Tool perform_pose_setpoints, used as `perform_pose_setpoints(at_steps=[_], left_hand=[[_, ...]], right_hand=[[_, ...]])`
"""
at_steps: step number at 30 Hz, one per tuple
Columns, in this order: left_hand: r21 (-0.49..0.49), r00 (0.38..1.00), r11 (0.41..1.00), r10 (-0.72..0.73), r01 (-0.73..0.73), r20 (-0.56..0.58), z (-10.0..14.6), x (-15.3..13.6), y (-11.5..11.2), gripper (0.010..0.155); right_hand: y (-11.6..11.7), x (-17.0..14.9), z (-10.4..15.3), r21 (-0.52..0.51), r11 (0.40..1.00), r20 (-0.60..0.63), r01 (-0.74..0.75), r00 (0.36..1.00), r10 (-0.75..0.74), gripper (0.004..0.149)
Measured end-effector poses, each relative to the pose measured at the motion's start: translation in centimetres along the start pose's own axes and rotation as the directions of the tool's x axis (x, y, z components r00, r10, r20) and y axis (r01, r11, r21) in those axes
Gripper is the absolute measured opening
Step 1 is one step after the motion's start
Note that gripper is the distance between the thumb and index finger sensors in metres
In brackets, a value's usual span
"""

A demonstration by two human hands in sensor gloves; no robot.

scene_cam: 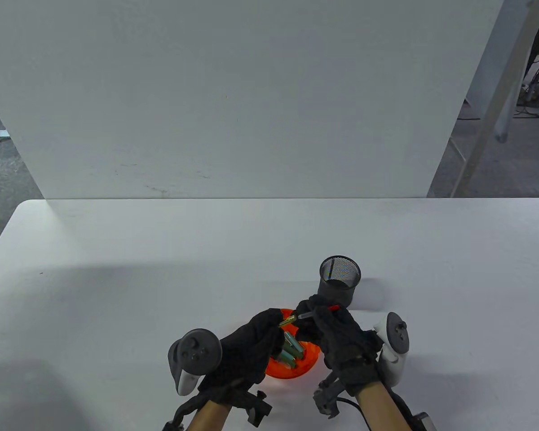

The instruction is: Assemble fountain pens from components

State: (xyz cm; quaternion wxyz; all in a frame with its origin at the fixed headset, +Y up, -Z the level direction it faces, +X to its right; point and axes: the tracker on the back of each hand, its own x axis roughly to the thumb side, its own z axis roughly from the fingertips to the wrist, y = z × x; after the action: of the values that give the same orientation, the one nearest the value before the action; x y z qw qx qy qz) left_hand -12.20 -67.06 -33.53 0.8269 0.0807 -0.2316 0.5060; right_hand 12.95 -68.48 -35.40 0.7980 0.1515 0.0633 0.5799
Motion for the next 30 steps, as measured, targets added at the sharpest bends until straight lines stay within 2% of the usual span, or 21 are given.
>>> perform_pose_setpoints(at_steps=[6, 14, 21, 30], left_hand=[[-0.010, 1.000, 1.000, -0.028, 0.028, -0.003, -0.01, 0.06, -0.04, 0.045], [-0.011, 0.999, 0.999, -0.036, 0.036, 0.000, 0.02, 0.11, -0.14, 0.045], [0.000, 0.988, 0.989, -0.149, 0.149, 0.027, 0.12, 0.48, -0.10, 0.045], [0.004, 0.983, 0.984, -0.179, 0.179, 0.039, 0.26, 0.65, -0.23, 0.045]], right_hand=[[0.12, -0.26, -0.03, -0.001, 0.999, -0.016, 0.054, 0.998, -0.054, 0.039], [0.04, -0.34, -0.05, -0.007, 0.999, -0.010, -0.038, 0.999, 0.038, 0.039], [-0.01, 0.01, 0.09, -0.024, 0.973, 0.016, -0.229, 0.973, 0.230, 0.039], [0.07, -0.27, 0.14, -0.032, 0.976, 0.001, -0.215, 0.977, 0.215, 0.039]])
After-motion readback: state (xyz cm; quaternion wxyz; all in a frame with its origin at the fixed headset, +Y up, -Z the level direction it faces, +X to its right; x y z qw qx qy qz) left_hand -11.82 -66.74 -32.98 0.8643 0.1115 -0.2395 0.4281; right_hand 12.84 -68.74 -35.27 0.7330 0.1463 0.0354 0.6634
